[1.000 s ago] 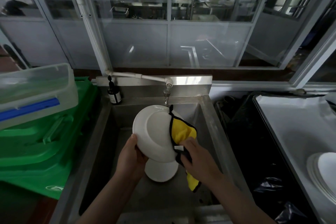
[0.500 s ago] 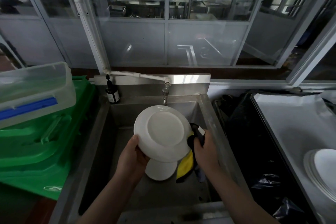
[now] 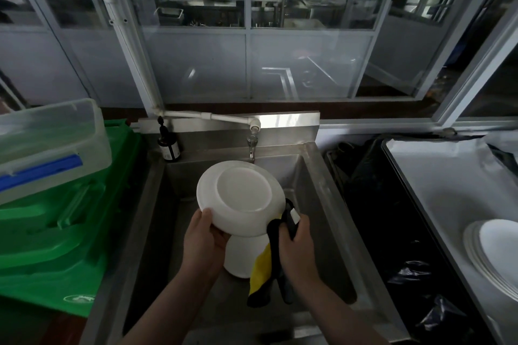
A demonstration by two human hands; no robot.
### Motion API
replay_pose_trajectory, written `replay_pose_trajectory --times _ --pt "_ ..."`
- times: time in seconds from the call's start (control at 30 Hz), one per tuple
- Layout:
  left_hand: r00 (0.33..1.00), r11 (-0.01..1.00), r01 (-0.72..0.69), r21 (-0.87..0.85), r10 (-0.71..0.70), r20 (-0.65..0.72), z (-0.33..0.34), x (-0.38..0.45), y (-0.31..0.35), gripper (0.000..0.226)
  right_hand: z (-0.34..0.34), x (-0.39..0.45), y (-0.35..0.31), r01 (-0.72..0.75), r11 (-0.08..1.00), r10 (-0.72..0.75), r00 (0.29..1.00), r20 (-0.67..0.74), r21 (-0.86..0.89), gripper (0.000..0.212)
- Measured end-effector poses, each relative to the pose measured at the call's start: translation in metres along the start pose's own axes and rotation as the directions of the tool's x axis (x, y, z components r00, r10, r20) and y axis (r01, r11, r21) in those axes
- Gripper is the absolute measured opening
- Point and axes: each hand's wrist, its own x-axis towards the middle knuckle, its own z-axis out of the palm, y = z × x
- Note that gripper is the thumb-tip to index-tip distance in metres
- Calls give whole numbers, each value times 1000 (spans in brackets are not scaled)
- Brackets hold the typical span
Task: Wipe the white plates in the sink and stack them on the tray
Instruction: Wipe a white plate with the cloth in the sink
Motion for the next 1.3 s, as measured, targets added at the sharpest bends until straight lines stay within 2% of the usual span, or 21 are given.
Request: replay_pose_trajectory --times 0.17,0.3,0.4,0.57,0.67,0.77,0.87,1.07,1.3 --pt "998 994 -49 101 51 -27 2 -1 -1 20 12 -1 7 13 991 -24 996 -81 -135 20" --pt "997 983 -76 168 78 -9 10 -3 -8 17 17 -3 11 22 988 -38 995 -96 -155 25" --pt "995 969 -93 229 99 -11 17 0 -15 13 20 0 23 17 979 -27 998 -50 -204 31" --pt "987 918 -155 365 160 16 28 0 -26 9 14 4 36 22 990 -10 996 90 -138 40" --pt "990 934 -133 332 141 -1 32 3 -31 11 0 8 31 -26 997 36 988 152 -68 27" --pt "992 953 -117 279 124 -9 35 5 -32 16 -20 16 29 -14 999 19 992 125 -44 9" --pt "994 969 -98 225 108 -34 39 5 -31 21 -38 30 29 -34 999 38 993 110 -36 9" --pt "993 979 -83 185 97 -70 44 2 -38 27 -77 71 35 -65 994 65 998 -12 -85 14" --pt "990 977 -56 206 80 -114 48 -3 -49 33 -129 114 59 -149 978 147 989 -22 -144 22"
